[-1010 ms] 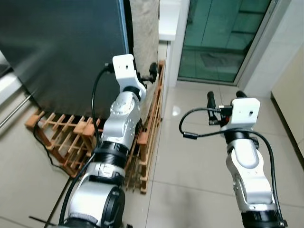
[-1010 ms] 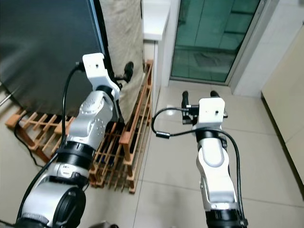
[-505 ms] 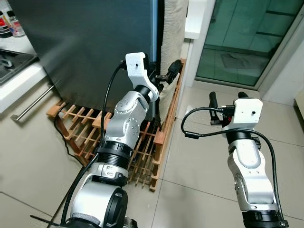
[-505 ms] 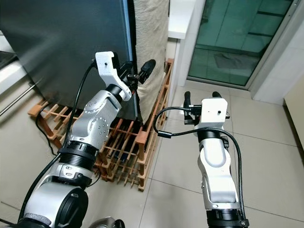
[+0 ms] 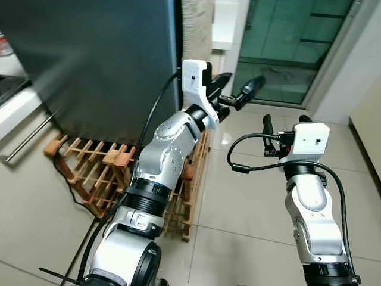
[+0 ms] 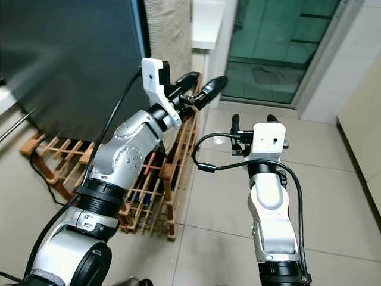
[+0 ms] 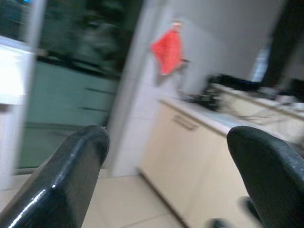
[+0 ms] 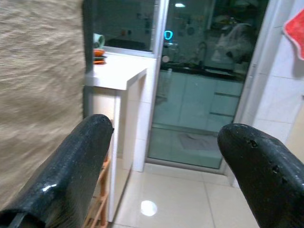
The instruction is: Restocking fridge
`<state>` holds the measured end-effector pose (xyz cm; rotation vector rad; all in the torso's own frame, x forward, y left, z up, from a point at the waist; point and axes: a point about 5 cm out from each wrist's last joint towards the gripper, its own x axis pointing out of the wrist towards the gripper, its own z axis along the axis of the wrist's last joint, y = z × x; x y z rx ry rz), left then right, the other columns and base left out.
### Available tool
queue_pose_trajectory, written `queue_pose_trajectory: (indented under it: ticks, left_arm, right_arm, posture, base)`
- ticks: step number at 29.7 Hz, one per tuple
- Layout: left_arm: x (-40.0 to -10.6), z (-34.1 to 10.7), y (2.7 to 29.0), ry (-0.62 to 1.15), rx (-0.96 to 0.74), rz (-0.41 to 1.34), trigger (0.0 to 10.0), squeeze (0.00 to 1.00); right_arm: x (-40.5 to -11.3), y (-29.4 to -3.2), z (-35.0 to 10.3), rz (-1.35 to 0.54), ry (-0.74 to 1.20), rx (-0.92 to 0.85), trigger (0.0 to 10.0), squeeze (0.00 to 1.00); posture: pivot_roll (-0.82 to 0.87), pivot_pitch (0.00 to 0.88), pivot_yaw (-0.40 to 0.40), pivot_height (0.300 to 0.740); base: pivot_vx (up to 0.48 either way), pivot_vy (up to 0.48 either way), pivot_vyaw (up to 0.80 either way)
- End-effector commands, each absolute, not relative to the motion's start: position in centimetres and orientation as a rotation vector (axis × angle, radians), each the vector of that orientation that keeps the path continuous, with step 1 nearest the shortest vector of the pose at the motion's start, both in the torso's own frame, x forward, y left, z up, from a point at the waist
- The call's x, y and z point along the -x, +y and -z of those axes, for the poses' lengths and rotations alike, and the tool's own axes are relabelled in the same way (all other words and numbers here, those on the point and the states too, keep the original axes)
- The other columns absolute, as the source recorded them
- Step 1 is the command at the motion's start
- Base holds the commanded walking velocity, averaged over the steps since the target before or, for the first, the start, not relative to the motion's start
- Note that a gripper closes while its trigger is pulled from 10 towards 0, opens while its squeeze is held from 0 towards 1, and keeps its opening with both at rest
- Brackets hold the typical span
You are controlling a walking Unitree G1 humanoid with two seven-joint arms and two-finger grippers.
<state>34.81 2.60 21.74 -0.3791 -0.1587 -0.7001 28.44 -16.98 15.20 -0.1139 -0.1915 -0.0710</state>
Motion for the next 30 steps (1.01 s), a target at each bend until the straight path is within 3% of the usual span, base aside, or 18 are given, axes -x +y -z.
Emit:
queue_pose_trajectory:
  ticks: [1,30]
  left_arm:
    - [-35.0,-20.4,3.7,-0.136,0.373,0.574,10.0,0.0]
    - [-34.7,-20.2,6.8,-0.147,0.352,0.397,10.0,0.0]
  right_arm:
    - [-28.5,-17.0,-15.1,0.074,-0.19,0.112,10.0,0.0]
    - [-28.6,-17.2,-14.7,0.07,-0.189,0.13,10.0,0.0]
  posture:
    - [-0.18,0.0,0.05,0.74]
    - [-0.18,0.0,0.054,0.74]
  base:
    - [0.0,0.0,0.0]
    - [0.0,0.0,0.0]
